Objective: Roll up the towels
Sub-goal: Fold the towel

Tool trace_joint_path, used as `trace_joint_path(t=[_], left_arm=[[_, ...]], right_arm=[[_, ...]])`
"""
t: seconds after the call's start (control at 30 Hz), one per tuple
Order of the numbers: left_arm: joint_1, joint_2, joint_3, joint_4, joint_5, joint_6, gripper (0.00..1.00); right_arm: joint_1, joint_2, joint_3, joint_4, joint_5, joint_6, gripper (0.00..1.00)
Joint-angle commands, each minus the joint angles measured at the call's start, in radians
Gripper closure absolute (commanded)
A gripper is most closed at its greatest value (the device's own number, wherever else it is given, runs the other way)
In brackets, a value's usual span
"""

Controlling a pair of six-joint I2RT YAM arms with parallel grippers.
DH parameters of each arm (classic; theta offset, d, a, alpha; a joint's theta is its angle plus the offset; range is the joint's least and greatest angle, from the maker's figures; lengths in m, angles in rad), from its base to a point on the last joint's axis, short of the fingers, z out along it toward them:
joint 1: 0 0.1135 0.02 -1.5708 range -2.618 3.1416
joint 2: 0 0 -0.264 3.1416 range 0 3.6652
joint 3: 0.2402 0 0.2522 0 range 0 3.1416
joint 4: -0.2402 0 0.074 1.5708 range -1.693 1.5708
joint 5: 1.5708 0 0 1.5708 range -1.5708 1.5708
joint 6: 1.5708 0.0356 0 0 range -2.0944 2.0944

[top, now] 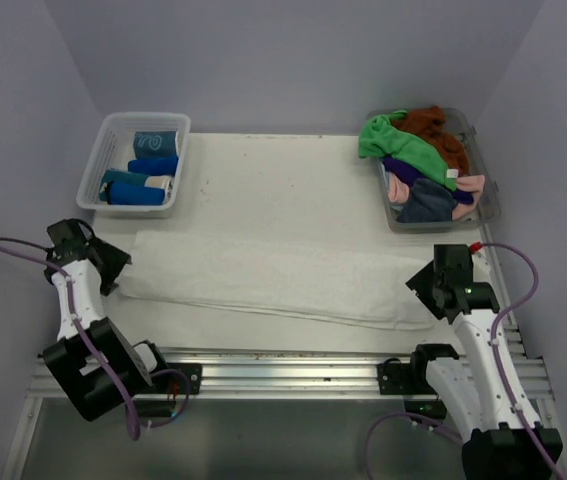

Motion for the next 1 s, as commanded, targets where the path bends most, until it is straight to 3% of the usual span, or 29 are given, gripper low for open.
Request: trace_joint_path(t=[0.0,0.13,0.3,0.57,0.73,0.83,0.97], left_arm=[[-0.081,-0.060,0.065,0.069,-0.017,0.024,0.40],[-0.306,-0.021,0.073,0.106,-0.001,-0.009,0.54],[-0.399,0.098,0.037,0.139,-0.017,-0.018,0.61],[-0.394,0.195,-0.036,0.134,-0.108,-0.096,0.63],[-0.270,0.201,-0.108,0.152,-0.055,-0.088,0.62],[-0.189,0.191,-0.119,0.148,-0.056,-0.062,0.62],[-0.159,0.171,-0.099,0.128,-0.070,-0.055,0.61]], right_arm=[[-0.005,0.134,0.034,0.217,-0.098,-0.102,0.40],[-0.005,0.348,0.060,0.333,-0.110,-0.159,0.47],[-0.004,0.554,0.051,0.443,-0.140,-0.178,0.51],[-0.005,0.731,0.037,0.549,-0.137,-0.216,0.53],[0.013,0.755,0.040,0.582,-0.199,-0.199,0.52],[0.109,0.763,0.031,0.592,-0.195,-0.152,0.52],[0.267,0.761,0.020,0.596,-0.192,-0.042,0.51]])
